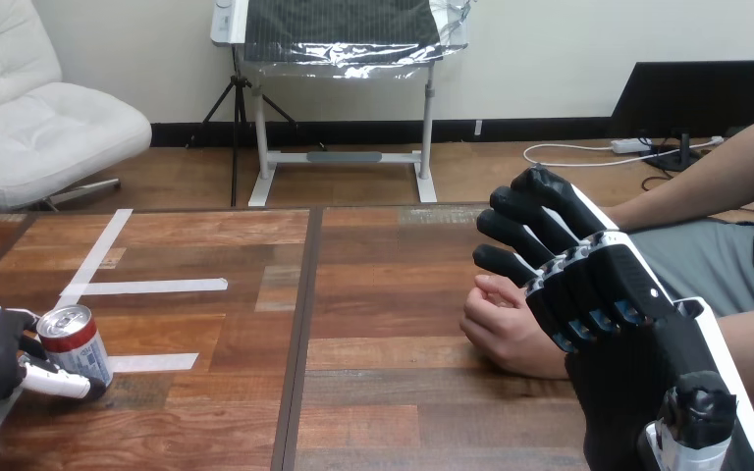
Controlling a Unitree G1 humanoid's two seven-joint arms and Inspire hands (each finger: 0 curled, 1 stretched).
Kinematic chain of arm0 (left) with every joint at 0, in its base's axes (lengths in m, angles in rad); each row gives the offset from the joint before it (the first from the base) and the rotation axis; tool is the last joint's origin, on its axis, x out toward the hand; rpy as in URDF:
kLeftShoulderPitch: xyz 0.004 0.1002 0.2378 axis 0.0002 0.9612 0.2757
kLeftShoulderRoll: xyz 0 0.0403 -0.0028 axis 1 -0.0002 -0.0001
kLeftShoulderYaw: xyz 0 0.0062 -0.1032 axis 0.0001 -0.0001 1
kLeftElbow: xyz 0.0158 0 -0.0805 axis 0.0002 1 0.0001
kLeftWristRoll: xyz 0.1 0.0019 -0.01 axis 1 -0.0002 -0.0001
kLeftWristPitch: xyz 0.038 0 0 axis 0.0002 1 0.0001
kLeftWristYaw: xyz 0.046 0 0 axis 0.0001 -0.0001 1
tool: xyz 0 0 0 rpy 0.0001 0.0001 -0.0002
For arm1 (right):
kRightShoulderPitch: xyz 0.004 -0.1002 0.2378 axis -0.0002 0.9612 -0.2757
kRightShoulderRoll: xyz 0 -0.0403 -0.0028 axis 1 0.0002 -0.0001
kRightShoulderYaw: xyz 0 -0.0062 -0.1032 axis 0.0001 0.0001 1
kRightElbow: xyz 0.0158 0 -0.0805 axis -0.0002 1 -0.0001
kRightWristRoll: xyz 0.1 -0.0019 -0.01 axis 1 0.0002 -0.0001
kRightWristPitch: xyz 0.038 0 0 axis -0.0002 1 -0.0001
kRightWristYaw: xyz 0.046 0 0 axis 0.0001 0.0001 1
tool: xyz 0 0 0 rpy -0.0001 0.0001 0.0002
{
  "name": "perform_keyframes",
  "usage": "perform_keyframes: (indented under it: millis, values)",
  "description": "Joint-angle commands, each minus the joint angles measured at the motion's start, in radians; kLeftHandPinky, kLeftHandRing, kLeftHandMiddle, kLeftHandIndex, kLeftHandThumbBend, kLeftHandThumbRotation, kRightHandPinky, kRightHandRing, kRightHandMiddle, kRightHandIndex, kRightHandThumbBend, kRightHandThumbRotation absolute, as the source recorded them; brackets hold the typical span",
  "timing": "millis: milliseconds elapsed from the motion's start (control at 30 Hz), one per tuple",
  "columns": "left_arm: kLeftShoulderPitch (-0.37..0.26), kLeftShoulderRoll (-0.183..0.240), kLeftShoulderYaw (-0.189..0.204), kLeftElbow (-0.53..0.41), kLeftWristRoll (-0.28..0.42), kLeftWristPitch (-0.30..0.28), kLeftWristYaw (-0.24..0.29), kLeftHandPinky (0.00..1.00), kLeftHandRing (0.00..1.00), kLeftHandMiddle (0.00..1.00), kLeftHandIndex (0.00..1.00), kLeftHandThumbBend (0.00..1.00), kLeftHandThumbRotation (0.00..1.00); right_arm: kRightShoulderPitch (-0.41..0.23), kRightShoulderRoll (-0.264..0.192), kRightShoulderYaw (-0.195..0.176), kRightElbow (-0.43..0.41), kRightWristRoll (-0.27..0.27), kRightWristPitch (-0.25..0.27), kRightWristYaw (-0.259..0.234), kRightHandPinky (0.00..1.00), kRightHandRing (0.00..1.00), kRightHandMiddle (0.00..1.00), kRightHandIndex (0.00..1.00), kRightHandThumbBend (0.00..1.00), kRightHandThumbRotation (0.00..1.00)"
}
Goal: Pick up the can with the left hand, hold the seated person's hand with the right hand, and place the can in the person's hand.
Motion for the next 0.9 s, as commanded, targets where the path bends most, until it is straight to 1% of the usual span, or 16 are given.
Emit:
perform_keyframes:
  millis: [0, 500, 733, 867]
  values:
    - [-0.066, 0.0, 0.013, -0.004, -0.001, -0.03, 0.017, 0.61, 0.68, 0.73, 0.74, 0.84, 0.17, -0.026, 0.005, -0.002, -0.049, 0.003, -0.019, 0.0, 0.85, 0.88, 0.88, 0.88, 0.97, 0.87]
    - [-0.064, -0.004, 0.021, -0.007, -0.012, -0.028, 0.018, 0.61, 0.69, 0.74, 0.76, 0.85, 0.19, -0.029, 0.003, -0.002, -0.047, 0.007, -0.018, 0.004, 0.85, 0.88, 0.88, 0.88, 0.96, 0.86]
    - [-0.06, -0.003, 0.023, -0.01, -0.016, -0.041, 0.025, 0.61, 0.69, 0.75, 0.77, 0.85, 0.19, -0.027, 0.004, -0.003, -0.047, 0.005, -0.019, 0.002, 0.85, 0.88, 0.88, 0.88, 0.97, 0.86]
    - [-0.059, -0.003, 0.024, -0.016, -0.018, -0.037, 0.024, 0.61, 0.7, 0.75, 0.77, 0.86, 0.19, -0.028, 0.005, -0.003, -0.047, 0.003, -0.018, 0.001, 0.85, 0.87, 0.88, 0.88, 0.97, 0.86]
